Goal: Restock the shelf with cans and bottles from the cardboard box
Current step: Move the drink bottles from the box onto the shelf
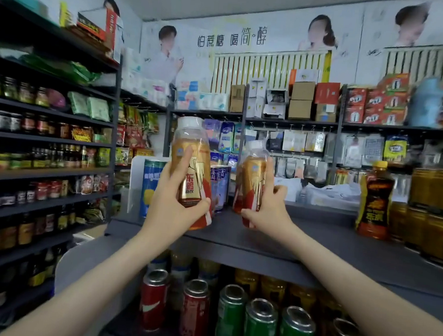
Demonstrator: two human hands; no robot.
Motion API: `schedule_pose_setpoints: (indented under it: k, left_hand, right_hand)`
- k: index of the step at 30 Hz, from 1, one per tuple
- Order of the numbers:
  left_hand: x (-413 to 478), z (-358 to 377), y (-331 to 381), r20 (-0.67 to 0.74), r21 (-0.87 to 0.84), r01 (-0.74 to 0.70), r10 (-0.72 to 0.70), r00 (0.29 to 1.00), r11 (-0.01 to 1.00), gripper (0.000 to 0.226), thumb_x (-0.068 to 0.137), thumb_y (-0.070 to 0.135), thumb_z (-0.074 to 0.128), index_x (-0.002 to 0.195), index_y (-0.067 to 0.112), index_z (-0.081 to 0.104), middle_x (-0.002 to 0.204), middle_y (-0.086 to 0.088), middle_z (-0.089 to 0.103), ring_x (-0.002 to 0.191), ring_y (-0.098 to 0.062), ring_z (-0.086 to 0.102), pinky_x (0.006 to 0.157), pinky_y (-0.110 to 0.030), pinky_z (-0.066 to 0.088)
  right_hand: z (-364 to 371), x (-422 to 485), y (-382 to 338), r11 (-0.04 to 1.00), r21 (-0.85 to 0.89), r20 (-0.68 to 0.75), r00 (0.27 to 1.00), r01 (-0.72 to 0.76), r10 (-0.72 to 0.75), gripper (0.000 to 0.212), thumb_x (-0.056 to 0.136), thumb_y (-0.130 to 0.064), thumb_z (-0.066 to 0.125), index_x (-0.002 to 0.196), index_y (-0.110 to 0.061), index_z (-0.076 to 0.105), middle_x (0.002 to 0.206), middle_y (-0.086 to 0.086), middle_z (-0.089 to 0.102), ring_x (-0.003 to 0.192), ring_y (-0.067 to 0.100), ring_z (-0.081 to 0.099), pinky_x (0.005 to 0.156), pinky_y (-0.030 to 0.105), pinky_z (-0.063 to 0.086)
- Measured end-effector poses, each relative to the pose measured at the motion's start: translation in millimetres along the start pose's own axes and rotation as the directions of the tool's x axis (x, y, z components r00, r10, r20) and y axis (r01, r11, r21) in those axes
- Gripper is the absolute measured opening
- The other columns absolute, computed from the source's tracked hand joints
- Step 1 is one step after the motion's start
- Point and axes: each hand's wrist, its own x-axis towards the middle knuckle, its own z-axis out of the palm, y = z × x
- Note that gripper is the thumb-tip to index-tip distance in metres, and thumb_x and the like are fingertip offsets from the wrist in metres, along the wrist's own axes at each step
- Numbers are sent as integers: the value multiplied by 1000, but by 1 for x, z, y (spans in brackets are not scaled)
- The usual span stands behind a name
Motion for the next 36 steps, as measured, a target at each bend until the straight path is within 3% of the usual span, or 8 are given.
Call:
schedule_pose_setpoints:
  k: [8,13,16,19,23,28,33,36]
  left_hand:
    - [23,-22,-45,3,-72,1,-1,1000,997,98,77,10,73,137,66,19,145,10,33,117,1,50,82,-4,44]
    - [28,-17,-58,80,-53,-12,16,997,999,99,77,19,73,131,75,12,151,5,27,132,-15,42,105,-36,42]
    - [31,-11,-64,99,-62,-9,15,995,998,97,77,19,74,136,68,14,150,6,28,130,-10,40,95,-12,37]
    - [34,-5,-68,102,-67,4,3,995,998,96,77,15,75,141,57,17,145,10,31,110,9,45,74,7,33]
    - [36,-1,-68,118,-124,3,12,993,992,94,78,10,74,138,57,19,134,12,34,98,34,36,71,9,33]
    - [34,-2,-71,116,-112,22,-9,993,993,96,77,14,75,133,66,17,138,15,32,103,27,38,75,8,34]
    - [29,0,-72,81,-153,28,-16,997,988,96,76,11,75,140,59,21,140,12,34,116,9,45,81,4,38]
    - [27,2,-74,75,-152,22,-10,997,988,95,77,11,75,141,55,22,140,12,33,111,23,39,79,7,35]
  right_hand:
    - [31,32,11,974,-152,21,984,-170,175,133,68,-31,84,138,-52,-28,115,10,24,110,47,46,102,52,42]
    - [24,45,14,961,-98,104,958,-258,267,132,69,-41,82,141,-45,-28,134,15,44,119,36,49,104,47,40]
    - [10,52,12,907,125,208,905,-402,372,120,73,-19,82,149,-31,-10,131,4,49,110,24,54,98,42,46]
    - [0,52,13,865,105,296,846,-490,443,109,67,-15,85,144,-22,9,131,6,49,112,24,53,92,44,50]
    - [-10,55,17,841,46,440,767,-538,467,110,63,-8,86,144,-25,12,131,7,52,119,26,51,99,45,46]
    - [5,64,21,842,77,400,790,-534,464,69,67,1,81,126,-9,48,113,8,68,105,26,63,86,46,54]
    - [26,75,25,825,119,304,811,-552,500,58,70,0,81,120,-4,52,110,10,67,92,24,64,55,31,53]
    - [33,80,25,837,115,279,826,-534,489,57,73,-1,79,119,-4,46,110,7,62,91,20,59,56,27,49]
